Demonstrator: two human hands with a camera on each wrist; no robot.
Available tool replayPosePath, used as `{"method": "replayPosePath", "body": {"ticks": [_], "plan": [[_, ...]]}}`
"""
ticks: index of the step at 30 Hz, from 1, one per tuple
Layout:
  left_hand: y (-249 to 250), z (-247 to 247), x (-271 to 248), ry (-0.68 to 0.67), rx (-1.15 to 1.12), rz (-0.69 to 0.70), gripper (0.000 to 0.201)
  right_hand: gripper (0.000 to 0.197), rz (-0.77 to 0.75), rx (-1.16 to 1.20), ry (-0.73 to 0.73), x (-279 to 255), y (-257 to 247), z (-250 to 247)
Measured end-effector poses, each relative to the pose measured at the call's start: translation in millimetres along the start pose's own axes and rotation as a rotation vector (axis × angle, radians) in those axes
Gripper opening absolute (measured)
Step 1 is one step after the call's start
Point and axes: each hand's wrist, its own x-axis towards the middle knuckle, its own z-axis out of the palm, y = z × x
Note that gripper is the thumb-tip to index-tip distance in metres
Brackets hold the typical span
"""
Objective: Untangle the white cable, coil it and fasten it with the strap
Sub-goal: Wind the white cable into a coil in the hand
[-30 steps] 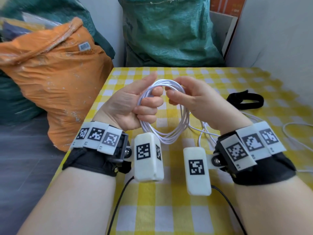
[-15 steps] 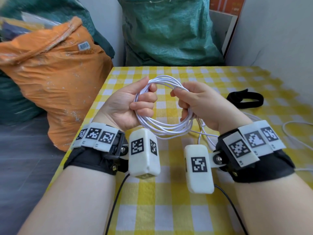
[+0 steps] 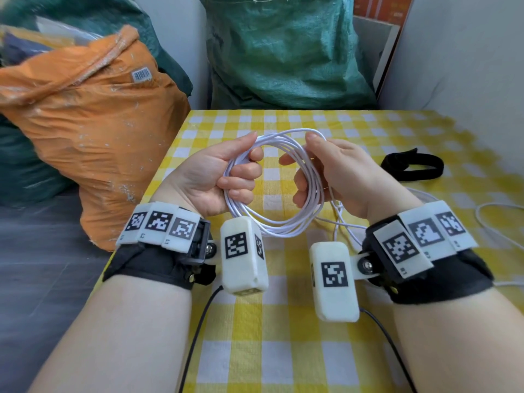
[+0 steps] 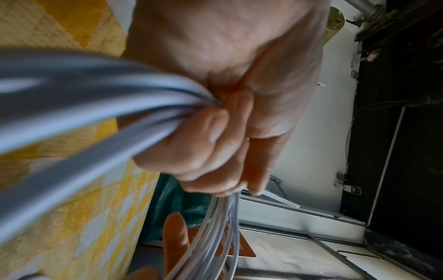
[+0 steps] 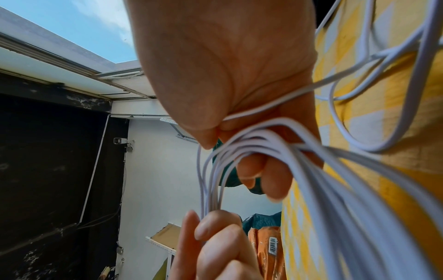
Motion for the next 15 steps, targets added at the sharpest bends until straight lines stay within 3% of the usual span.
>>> {"method": "replayPosePath", "body": {"ticks": [6,11,15], "plan": [[0,-1,0,-0.009,0.045,-0.033,0.032,0.048,0.039,0.02,0.033,1,-1,-1],[1,-2,-1,-0.021,-0.007,-0.025,0.035,0.036,0.059,-0.041,0.077,2,-1,-8],[5,-14,-4,0.046,-0.186,0.048,0.039,0.025,0.004,-0.207,0.269,7,4,-16]]}}
